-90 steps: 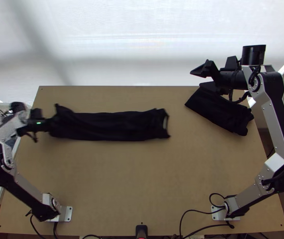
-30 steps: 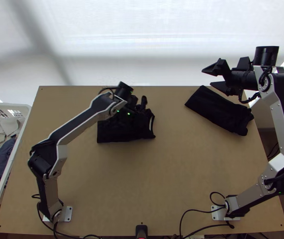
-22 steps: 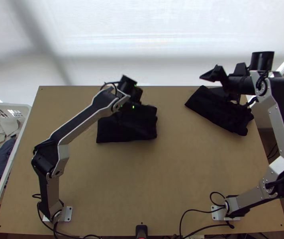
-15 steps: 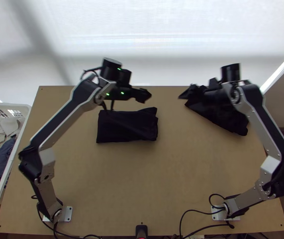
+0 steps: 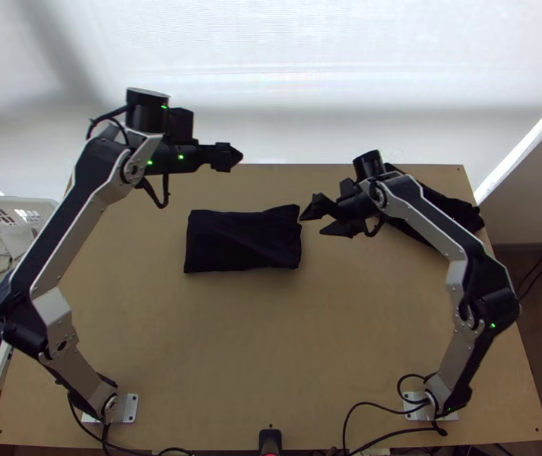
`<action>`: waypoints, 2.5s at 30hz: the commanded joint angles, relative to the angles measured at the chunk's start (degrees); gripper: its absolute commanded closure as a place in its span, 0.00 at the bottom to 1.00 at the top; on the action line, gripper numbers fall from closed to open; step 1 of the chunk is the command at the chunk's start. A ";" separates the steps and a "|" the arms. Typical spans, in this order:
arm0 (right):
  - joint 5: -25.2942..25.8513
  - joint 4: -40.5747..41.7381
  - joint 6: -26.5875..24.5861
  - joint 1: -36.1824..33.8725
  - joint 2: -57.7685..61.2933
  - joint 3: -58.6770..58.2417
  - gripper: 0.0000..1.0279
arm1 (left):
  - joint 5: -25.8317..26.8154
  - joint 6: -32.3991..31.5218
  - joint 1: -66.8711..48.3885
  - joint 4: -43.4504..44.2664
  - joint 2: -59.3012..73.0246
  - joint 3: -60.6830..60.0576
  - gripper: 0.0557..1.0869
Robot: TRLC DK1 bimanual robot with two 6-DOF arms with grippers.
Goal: Fold the t-shirt
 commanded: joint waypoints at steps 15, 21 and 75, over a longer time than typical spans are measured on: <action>-3.04 3.81 -2.59 2.40 15.35 6.42 0.04 | -0.20 0.60 4.10 -0.01 -2.86 -3.11 0.04; -3.22 3.73 -1.79 4.33 19.56 11.61 0.04 | -0.20 0.78 4.80 0.17 -2.77 -3.11 0.04; -14.47 -1.90 -4.78 -23.62 2.25 31.73 0.97 | -0.11 0.17 6.38 2.01 -2.86 -4.52 0.04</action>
